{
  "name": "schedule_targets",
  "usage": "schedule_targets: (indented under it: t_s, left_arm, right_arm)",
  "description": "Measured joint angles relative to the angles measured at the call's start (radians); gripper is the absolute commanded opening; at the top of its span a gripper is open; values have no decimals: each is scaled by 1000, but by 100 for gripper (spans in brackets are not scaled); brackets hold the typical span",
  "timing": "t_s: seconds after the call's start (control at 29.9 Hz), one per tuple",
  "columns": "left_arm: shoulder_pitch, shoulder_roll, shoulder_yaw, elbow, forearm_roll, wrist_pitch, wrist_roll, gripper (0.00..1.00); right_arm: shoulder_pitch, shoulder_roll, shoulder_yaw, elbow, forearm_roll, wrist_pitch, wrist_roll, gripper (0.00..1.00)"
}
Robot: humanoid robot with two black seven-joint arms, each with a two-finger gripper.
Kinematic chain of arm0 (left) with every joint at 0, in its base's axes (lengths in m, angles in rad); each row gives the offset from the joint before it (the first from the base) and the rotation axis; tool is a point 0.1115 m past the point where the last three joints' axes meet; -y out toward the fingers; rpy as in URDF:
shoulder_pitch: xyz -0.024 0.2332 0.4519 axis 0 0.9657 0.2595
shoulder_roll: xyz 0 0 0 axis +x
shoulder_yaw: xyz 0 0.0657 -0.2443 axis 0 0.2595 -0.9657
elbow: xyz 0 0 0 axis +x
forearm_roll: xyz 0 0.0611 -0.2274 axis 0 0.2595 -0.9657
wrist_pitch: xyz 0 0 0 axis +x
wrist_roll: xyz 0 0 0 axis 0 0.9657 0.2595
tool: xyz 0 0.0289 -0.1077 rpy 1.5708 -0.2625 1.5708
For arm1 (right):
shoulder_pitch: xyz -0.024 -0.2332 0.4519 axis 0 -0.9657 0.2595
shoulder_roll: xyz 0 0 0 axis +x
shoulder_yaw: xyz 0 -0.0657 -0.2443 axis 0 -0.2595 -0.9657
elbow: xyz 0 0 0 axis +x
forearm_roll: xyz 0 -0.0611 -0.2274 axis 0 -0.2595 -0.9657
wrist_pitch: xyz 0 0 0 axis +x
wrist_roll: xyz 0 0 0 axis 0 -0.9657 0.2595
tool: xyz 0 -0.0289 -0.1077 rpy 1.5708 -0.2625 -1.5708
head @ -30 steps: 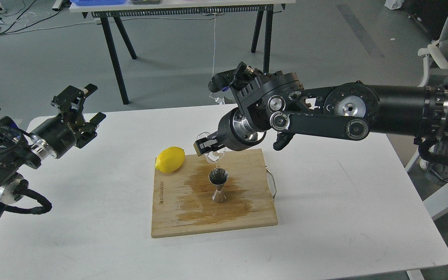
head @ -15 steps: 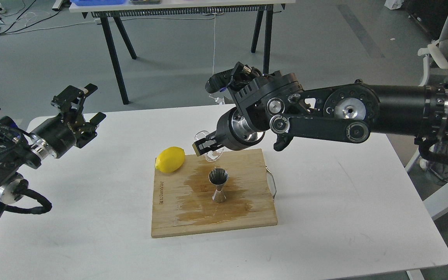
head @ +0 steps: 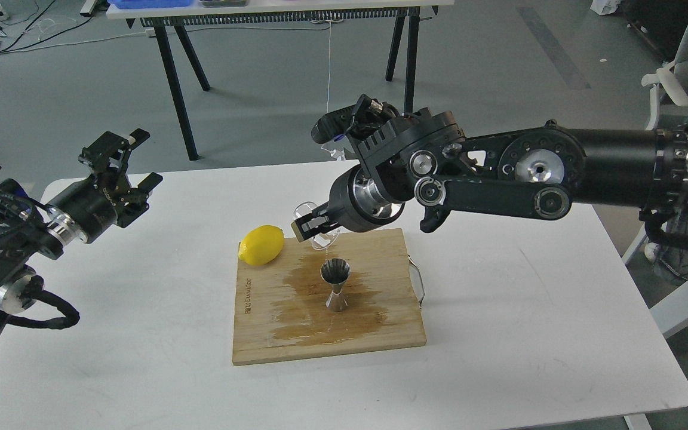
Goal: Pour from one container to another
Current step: 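Tilt the glass cup over the jigger to pour its liquid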
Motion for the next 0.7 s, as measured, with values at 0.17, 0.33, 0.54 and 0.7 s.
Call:
schedule_targets:
  t_s: [0.17,0.33,0.54,0.7]
  left_arm:
    - [0,0,0,0,0,0,0,99]
    - [4,0,0,1,0,0,0,99]
    - [5,0,0,1,0,0,0,99]
    - [5,0,0,2,0,0,0,99]
  right_arm:
    - [2,0,0,0,-6,0,2,20]
    - [2,-3,-2,0,-20,0,5,20]
    - [3,-3,-2,0,-36,0,17,20]
    - [1,-6,-11,0,-34,0,21,20]
